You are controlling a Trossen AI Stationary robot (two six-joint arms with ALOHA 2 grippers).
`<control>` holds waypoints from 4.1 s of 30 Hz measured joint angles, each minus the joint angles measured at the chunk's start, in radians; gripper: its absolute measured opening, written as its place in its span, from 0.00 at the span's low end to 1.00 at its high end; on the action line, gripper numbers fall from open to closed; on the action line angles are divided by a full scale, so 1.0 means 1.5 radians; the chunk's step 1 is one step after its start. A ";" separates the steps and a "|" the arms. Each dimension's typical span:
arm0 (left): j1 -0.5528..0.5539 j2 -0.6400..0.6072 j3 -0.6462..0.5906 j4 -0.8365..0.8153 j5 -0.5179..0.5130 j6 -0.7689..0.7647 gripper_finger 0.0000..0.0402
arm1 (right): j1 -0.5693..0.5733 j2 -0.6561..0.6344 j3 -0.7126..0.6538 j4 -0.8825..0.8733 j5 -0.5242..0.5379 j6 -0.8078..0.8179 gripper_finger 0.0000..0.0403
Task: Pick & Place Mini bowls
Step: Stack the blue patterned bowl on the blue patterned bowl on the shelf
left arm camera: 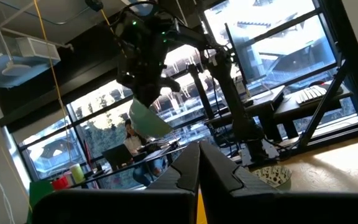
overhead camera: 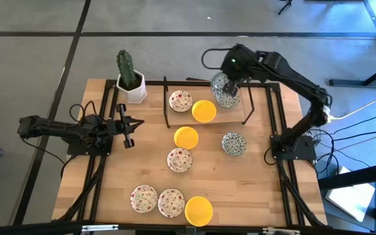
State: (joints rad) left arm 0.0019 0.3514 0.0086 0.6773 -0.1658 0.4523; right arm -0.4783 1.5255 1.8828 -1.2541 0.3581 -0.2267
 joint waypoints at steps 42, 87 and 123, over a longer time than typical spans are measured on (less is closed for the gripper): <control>0.000 0.000 0.000 -0.001 -0.087 0.039 0.01 | -0.186 0.326 0.006 -0.114 -0.147 -0.460 0.03; 0.000 0.000 0.000 0.000 -0.086 0.007 0.01 | -0.068 0.230 0.004 -0.030 0.101 0.048 0.17; 0.000 0.000 0.000 0.001 -0.086 -0.008 0.00 | -0.067 0.230 -0.203 0.090 0.206 0.022 0.01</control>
State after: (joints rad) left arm 0.0020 0.3513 0.0086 0.6785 -0.2943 0.4397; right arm -0.5793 1.8698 1.5782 -1.1185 0.6675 -0.1939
